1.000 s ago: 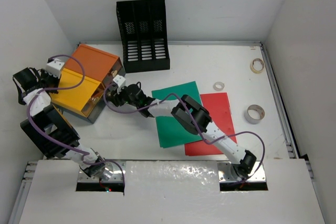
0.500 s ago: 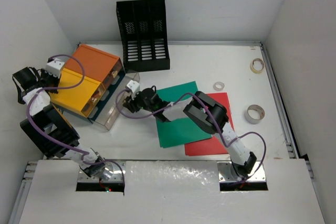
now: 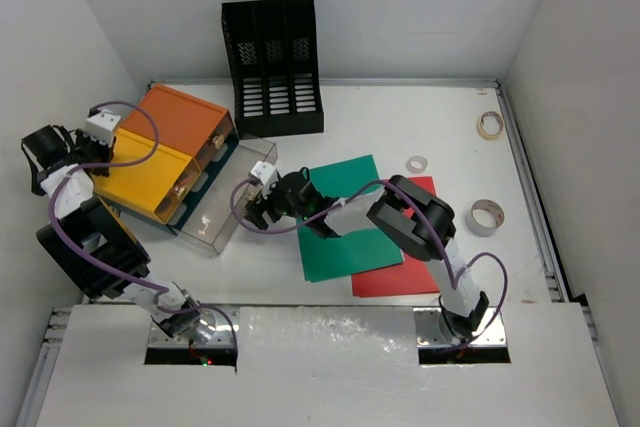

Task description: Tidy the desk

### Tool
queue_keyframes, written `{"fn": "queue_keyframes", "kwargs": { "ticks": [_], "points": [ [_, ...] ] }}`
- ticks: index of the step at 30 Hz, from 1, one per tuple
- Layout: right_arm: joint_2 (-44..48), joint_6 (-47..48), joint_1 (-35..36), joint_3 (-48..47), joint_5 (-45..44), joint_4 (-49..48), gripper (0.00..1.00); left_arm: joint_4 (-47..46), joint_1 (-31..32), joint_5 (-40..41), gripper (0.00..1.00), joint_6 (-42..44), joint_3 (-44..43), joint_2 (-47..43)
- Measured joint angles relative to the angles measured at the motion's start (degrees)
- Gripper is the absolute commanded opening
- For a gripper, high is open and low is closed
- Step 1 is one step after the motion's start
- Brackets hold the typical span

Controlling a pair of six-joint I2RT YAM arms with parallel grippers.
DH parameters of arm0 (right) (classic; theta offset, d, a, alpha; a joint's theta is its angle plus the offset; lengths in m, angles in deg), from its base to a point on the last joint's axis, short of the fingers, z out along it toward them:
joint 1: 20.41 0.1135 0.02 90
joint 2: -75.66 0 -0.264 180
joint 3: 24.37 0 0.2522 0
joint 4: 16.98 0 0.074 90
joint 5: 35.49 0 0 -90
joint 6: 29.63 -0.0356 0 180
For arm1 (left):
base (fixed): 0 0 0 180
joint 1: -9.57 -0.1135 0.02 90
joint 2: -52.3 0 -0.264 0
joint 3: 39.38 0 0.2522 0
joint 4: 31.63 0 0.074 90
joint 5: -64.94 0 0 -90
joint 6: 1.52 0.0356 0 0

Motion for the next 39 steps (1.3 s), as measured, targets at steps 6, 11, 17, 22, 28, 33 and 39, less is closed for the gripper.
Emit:
{"fn": "queue_keyframes", "kwargs": {
  "ticks": [6, 11, 17, 22, 28, 33, 39],
  "points": [
    [11.7, -0.5, -2.9, 3.1, 0.7, 8.7, 0.94, 1.4, -0.1, 0.3, 0.27, -0.3, -1.9, 1.0],
    [23.7, -1.3, -11.6, 0.2, -2.0, 22.5, 0.95, 1.2, -0.2, 0.6, 0.3, -0.3, -2.0, 1.1],
    [30.9, -2.7, -28.6, -7.8, -6.1, 39.6, 0.86, 1.2, -0.2, 1.0, 0.35, -0.8, -2.3, 1.1],
    [26.2, -4.0, -44.5, -18.4, -6.3, 51.1, 0.4, 2.1, -0.2, 1.0, 0.38, -1.6, -2.3, 0.4],
    [11.0, -2.8, -56.5, -32.7, -10.0, 59.9, 0.56, 5.3, -0.1, 1.0, 0.4, -3.0, -2.3, -1.1],
    [-4.2, 3.5, -59.9, -45.9, -16.0, 65.1, 0.65, 8.8, 0.0, 0.9, 0.41, -4.9, -2.3, -2.8],
    [-12.1, 9.8, -62.3, -48.0, -18.0, 66.2, 0.71, 12.4, 3.0, 2.2, 0.42, -7.3, -2.3, -5.7]
  ]
}}
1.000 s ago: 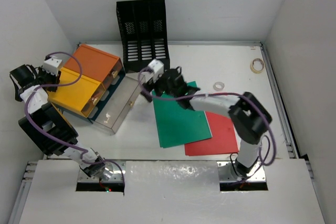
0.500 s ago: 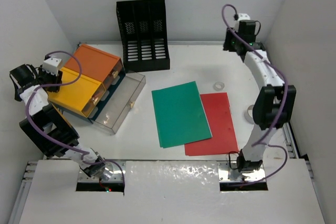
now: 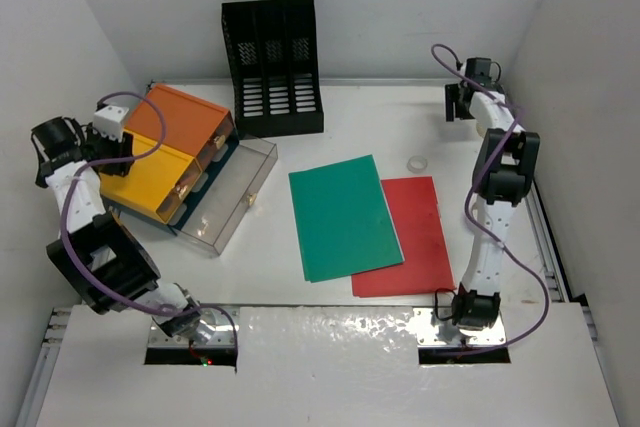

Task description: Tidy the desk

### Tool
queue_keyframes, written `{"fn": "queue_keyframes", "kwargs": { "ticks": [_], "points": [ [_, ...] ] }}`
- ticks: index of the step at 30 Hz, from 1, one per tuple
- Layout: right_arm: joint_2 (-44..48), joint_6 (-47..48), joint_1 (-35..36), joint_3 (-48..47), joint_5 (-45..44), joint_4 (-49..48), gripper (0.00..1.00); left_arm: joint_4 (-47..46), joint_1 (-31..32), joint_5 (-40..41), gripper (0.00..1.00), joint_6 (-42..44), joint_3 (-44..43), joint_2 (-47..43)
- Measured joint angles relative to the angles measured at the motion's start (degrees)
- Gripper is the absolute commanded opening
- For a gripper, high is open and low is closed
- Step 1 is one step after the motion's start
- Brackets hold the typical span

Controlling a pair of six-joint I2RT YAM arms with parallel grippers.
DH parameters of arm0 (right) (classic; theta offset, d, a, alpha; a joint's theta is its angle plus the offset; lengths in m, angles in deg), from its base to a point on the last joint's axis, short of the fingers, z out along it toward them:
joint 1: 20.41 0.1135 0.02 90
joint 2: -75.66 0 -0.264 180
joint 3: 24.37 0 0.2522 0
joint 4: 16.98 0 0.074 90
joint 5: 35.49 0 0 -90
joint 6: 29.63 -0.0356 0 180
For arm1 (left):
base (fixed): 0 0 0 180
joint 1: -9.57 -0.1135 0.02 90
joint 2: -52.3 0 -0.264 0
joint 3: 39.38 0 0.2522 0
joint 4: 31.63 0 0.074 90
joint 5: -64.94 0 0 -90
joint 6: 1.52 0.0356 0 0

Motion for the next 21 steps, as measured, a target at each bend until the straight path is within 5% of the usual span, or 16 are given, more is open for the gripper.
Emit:
{"fn": "queue_keyframes", "kwargs": {
  "ticks": [13, 21],
  "points": [
    [-3.5, 7.4, -5.3, -1.3, 0.1, -6.7, 0.69, 0.2, 6.9, 5.7, 0.42, -6.1, 2.7, -2.3],
    [-5.8, 5.4, -8.7, -0.8, 6.2, -7.2, 0.4, -1.2, 8.2, 7.4, 0.42, -8.4, 6.0, -5.5]
  ]
}}
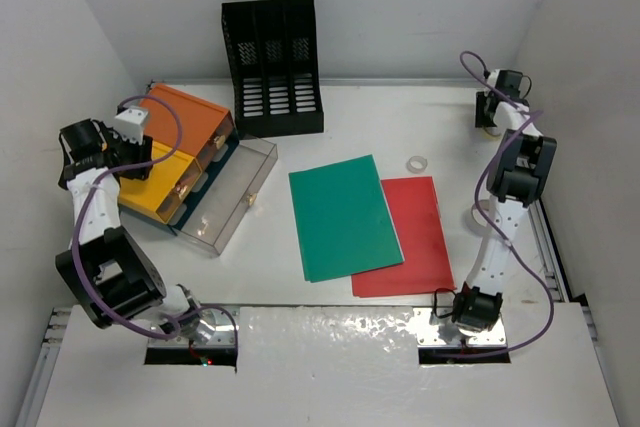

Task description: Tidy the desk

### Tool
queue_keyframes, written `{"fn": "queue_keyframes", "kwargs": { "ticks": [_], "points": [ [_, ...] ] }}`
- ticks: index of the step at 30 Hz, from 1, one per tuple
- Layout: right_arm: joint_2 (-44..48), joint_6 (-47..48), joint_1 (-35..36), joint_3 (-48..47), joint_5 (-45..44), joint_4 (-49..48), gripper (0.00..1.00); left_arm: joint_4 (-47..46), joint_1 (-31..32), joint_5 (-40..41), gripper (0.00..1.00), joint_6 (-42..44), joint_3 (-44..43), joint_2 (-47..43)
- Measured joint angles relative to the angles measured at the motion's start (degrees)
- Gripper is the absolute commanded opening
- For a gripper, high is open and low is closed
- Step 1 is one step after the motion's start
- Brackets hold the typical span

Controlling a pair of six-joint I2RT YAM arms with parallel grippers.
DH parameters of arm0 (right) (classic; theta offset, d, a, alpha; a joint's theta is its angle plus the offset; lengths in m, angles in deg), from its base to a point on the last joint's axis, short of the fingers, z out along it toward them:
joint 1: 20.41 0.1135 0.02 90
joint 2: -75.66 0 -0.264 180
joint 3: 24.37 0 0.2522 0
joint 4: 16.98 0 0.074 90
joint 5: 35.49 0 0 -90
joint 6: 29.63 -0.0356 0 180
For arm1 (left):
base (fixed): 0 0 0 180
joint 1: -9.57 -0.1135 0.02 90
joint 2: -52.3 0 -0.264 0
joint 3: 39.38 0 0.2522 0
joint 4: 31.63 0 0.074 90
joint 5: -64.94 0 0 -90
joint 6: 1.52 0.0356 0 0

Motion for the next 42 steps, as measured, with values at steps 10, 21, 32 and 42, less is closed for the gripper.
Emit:
{"fn": "queue_keyframes", "kwargs": {
  "ticks": [10, 21, 32, 42],
  "points": [
    [2.4, -2.3, -0.2, 6.1, 6.2, -4.9, 0.0, 2.1, 0.0, 1.7, 0.42, 0.1, 1.3, -3.8],
    [18.3, -1.0, 12.0, 20.9, 5.7, -2.9, 0.0, 8.3, 0.0, -2.1, 0.42, -0.1, 1.3, -14.5],
    [43.7, -7.6, 48.1, 33.4, 9.9, -18.0, 0.0, 8.8, 0.0, -5.6, 0.42, -4.1, 6.5, -21.7],
    [30.4, -24.6, 67.4, 31.6, 11.5, -37.9, 0.0, 6.5, -1.6, -1.6, 0.44, -8.1, 6.5, -24.9]
  ]
}}
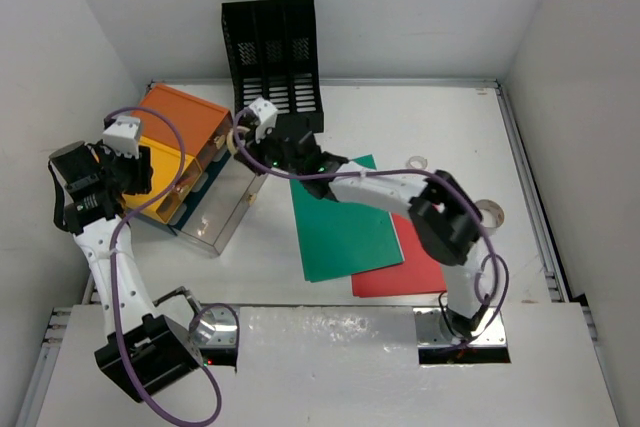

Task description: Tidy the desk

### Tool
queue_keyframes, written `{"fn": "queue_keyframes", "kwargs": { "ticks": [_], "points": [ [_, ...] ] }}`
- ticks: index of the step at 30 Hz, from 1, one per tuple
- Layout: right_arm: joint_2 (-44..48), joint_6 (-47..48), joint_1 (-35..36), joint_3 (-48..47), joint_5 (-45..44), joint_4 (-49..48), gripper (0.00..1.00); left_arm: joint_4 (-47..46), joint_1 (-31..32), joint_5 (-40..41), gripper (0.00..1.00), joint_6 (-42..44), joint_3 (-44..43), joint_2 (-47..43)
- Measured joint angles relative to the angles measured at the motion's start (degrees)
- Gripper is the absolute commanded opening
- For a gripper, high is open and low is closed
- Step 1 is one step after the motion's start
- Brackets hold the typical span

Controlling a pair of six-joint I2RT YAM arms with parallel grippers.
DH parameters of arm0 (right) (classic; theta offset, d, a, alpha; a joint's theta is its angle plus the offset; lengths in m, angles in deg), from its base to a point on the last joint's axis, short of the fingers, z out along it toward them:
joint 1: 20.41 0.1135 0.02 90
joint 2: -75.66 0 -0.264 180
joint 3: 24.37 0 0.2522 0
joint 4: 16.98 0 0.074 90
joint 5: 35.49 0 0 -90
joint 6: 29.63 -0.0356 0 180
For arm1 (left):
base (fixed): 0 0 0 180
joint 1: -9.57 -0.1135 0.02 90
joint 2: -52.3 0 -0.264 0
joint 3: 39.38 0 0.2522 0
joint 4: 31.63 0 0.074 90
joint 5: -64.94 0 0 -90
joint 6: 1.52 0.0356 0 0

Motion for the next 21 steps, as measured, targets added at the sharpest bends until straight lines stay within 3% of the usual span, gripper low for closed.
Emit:
{"fn": "queue_keyframes", "kwargs": {
  "ticks": [7, 16, 21],
  "points": [
    [-15.5, -11.3, 1.7, -5.4, -0.5, -8.2, 0.0, -0.4, -0.4, 0.1, 0.44, -1.1, 0.0, 0.2],
    [-19.5, -15.9, 1.7, -8.8, -4.7, -11.5, 0.0, -0.4, -0.4, 0.1, 0.44, -1.1, 0.0, 1.5],
    [-24.1, -17.5, 1.7, -15.3, -7.4, -8.7, 0.0, -0.4, -0.4, 0.2, 0.44, -0.8, 0.0, 1.7]
  ]
}}
